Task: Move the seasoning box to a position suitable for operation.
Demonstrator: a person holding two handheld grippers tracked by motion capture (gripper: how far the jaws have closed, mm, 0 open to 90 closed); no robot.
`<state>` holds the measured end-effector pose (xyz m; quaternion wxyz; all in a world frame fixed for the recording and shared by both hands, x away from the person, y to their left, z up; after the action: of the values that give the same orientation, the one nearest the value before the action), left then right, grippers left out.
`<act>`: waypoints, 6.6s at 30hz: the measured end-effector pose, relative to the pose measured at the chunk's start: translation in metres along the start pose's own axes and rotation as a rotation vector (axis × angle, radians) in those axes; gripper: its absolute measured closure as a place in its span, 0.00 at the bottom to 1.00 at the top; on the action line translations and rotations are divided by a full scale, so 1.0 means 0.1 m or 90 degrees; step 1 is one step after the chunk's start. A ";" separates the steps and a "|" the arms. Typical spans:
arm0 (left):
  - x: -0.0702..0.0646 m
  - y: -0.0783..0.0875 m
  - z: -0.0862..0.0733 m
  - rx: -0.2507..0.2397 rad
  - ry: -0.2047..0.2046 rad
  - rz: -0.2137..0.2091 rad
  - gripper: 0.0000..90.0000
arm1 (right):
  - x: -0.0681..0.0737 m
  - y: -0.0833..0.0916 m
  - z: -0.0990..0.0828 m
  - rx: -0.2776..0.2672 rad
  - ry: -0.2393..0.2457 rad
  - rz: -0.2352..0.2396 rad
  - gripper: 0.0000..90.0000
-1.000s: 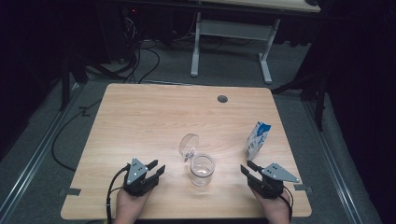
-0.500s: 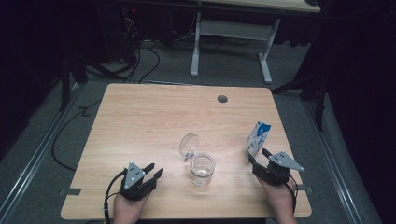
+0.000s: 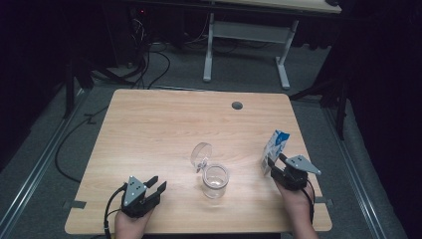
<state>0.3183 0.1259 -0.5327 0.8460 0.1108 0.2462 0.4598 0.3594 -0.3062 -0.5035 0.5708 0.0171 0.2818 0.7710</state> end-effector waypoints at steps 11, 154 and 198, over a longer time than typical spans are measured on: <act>-0.08 -0.12 0.02 0.014 -0.015 -0.021 0.67 | -0.13 0.14 -0.12 -0.006 -0.010 0.004 0.81; -0.18 -0.16 0.05 -0.026 -0.051 -0.076 0.62 | 0.13 0.45 0.42 0.133 0.077 0.222 0.99; -0.21 -0.14 -0.01 -0.020 -0.059 -0.095 0.61 | 0.08 0.32 0.79 0.418 0.152 0.331 1.00</act>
<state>0.3181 0.1005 -0.5331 0.8901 0.1003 0.2071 0.3935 0.3558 -0.2721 -0.4245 0.2854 0.1788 0.5625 0.7551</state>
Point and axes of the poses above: each handheld gripper's, and its own axes: y roughly backward along the jaws, z roughly out of its top, x roughly to its left, the point moved 4 cm from there along -y, roughly forward along the jaws, and after that the axes turned 15 degrees about y, right-handed, at the moved point
